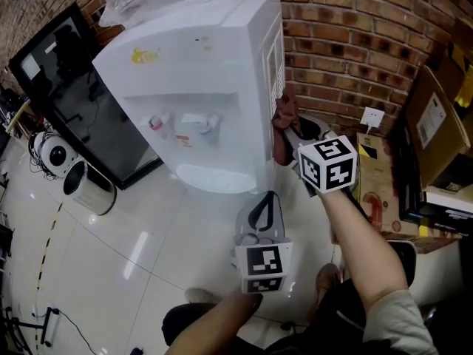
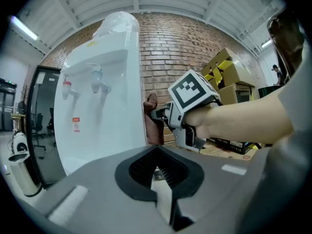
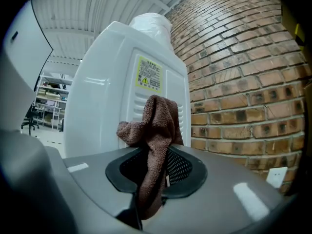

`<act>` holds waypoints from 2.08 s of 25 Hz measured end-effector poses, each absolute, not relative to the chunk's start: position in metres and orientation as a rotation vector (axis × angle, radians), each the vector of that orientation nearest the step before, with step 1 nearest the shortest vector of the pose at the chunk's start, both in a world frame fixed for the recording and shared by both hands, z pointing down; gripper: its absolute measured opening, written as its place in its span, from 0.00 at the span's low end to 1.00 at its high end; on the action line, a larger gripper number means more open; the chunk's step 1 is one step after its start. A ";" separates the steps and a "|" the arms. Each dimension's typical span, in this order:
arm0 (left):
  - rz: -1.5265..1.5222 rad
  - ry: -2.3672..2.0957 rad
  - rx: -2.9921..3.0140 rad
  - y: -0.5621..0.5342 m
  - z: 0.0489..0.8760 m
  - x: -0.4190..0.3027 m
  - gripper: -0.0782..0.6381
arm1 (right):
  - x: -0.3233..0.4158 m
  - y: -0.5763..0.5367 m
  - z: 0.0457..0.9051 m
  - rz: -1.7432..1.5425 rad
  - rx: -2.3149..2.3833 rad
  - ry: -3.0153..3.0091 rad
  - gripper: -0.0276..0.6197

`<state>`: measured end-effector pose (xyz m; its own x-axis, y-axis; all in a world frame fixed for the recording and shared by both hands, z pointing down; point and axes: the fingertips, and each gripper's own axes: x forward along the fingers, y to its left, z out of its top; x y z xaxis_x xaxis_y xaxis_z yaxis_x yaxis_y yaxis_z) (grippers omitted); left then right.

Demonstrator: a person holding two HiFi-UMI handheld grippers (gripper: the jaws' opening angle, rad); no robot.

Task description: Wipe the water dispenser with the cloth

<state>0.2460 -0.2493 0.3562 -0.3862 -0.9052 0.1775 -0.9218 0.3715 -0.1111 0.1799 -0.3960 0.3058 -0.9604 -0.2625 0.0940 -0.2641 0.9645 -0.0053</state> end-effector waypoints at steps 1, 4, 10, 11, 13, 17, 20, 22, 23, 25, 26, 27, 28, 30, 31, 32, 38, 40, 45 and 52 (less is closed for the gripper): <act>0.290 -2.522 1.687 -0.250 0.360 0.247 0.11 | 0.180 -0.396 0.313 0.024 0.407 -3.010 0.19; 0.267 -2.493 1.657 -0.251 0.374 0.247 0.11 | 0.180 -0.396 0.340 0.063 0.409 -2.966 0.19; 0.194 -2.433 1.625 -0.256 0.394 0.251 0.11 | 0.179 -0.396 0.386 0.098 0.393 -2.885 0.19; 0.194 -2.426 1.615 -0.258 0.400 0.251 0.11 | 0.179 -0.396 0.393 0.092 0.391 -2.867 0.19; 0.221 -2.417 1.591 -0.260 0.413 0.251 0.11 | 0.179 -0.396 0.410 0.088 0.384 -2.830 0.19; 0.243 -2.395 1.549 -0.262 0.435 0.251 0.11 | 0.180 -0.395 0.449 0.069 0.370 -2.739 0.19; 0.274 -2.398 1.536 -0.261 0.443 0.251 0.11 | 0.179 -0.396 0.474 0.092 0.351 -2.695 0.19; 0.312 -2.395 1.528 -0.259 0.450 0.251 0.11 | 0.179 -0.396 0.490 0.116 0.342 -2.669 0.19; 0.326 -2.392 1.521 -0.257 0.454 0.252 0.11 | 0.179 -0.396 0.498 0.130 0.339 -2.654 0.19; 0.338 -2.386 1.506 -0.256 0.461 0.251 0.11 | 0.179 -0.396 0.517 0.166 0.335 -2.620 0.19; 0.339 -2.384 1.499 -0.256 0.464 0.250 0.11 | 0.178 -0.396 0.526 0.188 0.335 -2.604 0.19; 0.338 -2.384 1.493 -0.256 0.466 0.250 0.11 | 0.178 -0.397 0.534 0.212 0.336 -2.588 0.19; 0.337 -2.384 1.489 -0.256 0.468 0.249 0.11 | 0.177 -0.398 0.542 0.237 0.339 -2.574 0.19; 0.338 -2.380 1.484 -0.258 0.472 0.249 0.11 | 0.176 -0.399 0.558 0.287 0.349 -2.548 0.19; 0.340 -2.377 1.484 -0.258 0.474 0.248 0.11 | 0.176 -0.400 0.566 0.308 0.353 -2.533 0.19; 0.342 -2.373 1.485 -0.259 0.477 0.248 0.11 | 0.175 -0.400 0.575 0.325 0.355 -2.517 0.19; 0.349 -2.352 1.470 -0.260 0.486 0.247 0.11 | 0.175 -0.403 0.625 0.425 0.382 -2.413 0.19; 0.345 -2.349 1.467 -0.260 0.486 0.246 0.11 | 0.175 -0.402 0.638 0.431 0.371 -2.382 0.19; 0.333 -2.338 1.472 -0.260 0.483 0.248 0.11 | 0.182 -0.388 0.676 0.356 0.280 -2.283 0.19; 0.371 -2.337 1.494 -0.264 0.486 0.249 0.11 | 0.182 -0.380 0.709 0.375 0.232 -2.235 0.19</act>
